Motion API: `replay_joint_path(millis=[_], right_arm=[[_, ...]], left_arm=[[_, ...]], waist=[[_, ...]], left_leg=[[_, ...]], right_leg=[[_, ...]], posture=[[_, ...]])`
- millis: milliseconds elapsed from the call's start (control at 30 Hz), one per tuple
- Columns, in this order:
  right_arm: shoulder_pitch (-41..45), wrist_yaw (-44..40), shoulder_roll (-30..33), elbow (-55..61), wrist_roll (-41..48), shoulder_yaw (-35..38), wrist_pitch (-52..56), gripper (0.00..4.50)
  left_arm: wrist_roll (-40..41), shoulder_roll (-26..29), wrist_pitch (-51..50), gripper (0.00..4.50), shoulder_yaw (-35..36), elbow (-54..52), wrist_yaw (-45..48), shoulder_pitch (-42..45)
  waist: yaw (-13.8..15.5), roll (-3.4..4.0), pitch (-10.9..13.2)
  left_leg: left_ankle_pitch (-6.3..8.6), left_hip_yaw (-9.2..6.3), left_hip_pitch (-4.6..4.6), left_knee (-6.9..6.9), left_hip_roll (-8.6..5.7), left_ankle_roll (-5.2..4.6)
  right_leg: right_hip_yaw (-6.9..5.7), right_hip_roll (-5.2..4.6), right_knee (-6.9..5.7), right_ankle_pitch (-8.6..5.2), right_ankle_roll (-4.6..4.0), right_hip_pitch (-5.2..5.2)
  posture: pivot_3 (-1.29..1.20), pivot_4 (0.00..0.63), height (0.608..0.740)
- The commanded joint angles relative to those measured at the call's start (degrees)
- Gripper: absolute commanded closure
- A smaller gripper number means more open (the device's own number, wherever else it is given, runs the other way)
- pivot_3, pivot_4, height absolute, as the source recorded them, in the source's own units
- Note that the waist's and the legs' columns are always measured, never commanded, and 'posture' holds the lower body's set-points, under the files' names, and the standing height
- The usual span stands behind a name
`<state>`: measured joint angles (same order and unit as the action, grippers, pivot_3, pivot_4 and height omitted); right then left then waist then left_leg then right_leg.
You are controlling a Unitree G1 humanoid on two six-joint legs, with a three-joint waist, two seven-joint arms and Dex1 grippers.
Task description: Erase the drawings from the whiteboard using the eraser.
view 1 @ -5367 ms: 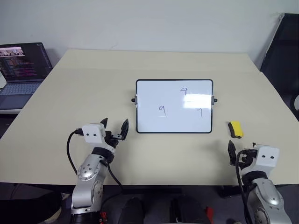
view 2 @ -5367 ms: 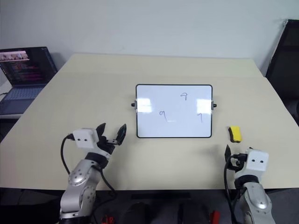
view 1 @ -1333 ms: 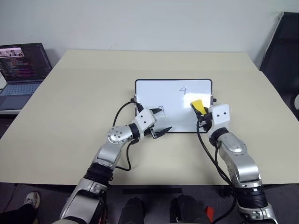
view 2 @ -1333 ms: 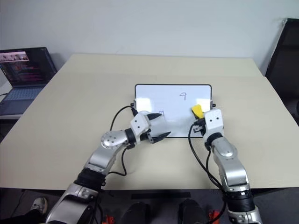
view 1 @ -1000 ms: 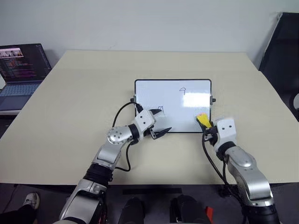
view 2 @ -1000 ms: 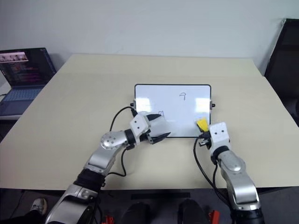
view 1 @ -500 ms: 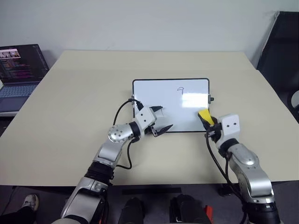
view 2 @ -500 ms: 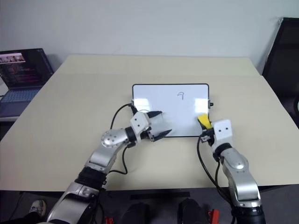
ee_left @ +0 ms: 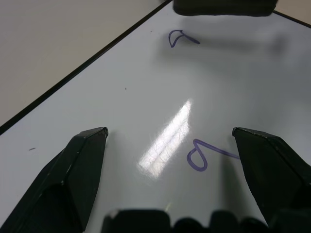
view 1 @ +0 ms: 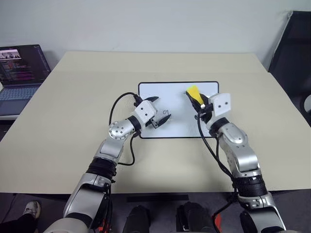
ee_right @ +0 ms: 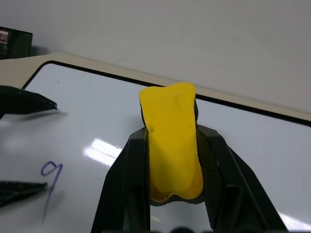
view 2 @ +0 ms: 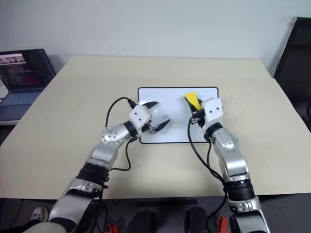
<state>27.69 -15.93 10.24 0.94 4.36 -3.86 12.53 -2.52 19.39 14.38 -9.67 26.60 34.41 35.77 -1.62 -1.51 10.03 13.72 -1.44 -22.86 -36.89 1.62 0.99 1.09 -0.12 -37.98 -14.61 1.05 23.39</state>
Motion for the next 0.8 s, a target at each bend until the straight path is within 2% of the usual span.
replay_joint_path(millis=[33,233,333,800], right_arm=[[3.1,0.3,-0.3,-2.7,-1.8,-0.9,-1.9,3.51],[5.6,1.9,0.4,-7.6,-5.6,-1.8,-2.0,3.51],[5.1,3.8,2.6,-9.7,-9.9,-2.6,1.3,3.51],[-7.5,1.4,6.7,1.7,-10.6,-2.8,8.8,3.51]], left_arm=[[-0.1,0.1,1.6,0.0,0.7,-0.6,0.0,2.0],[0.1,-0.2,1.7,0.0,0.5,-1.0,0.3,1.9],[0.4,-0.2,1.4,0.0,0.5,-1.7,0.7,1.7],[0.8,-0.9,0.0,0.0,0.4,-3.9,1.7,0.7]], waist=[[0.0,0.0,0.0],[0.0,0.01,0.0],[0.0,0.01,0.0],[0.4,-0.04,-0.1]], left_leg=[[0.0,0.0,-0.01,0.0,-0.01,0.0],[0.0,0.0,0.0,-0.01,0.0,0.0],[0.0,0.0,0.02,-0.04,0.0,0.0],[-0.02,-0.02,0.25,-0.12,0.0,-0.01]], right_leg=[[0.0,-0.01,0.0,0.0,0.0,0.01],[-0.01,-0.01,-0.03,0.15,-0.26,0.01],[0.0,-0.01,-0.08,0.16,-0.27,0.01],[0.0,0.0,-0.16,0.06,-0.03,-0.2]], posture=[[0.0,0.15,0.74],[0.0,0.15,0.74],[0.0,0.15,0.74],[0.0,0.15,0.74]])
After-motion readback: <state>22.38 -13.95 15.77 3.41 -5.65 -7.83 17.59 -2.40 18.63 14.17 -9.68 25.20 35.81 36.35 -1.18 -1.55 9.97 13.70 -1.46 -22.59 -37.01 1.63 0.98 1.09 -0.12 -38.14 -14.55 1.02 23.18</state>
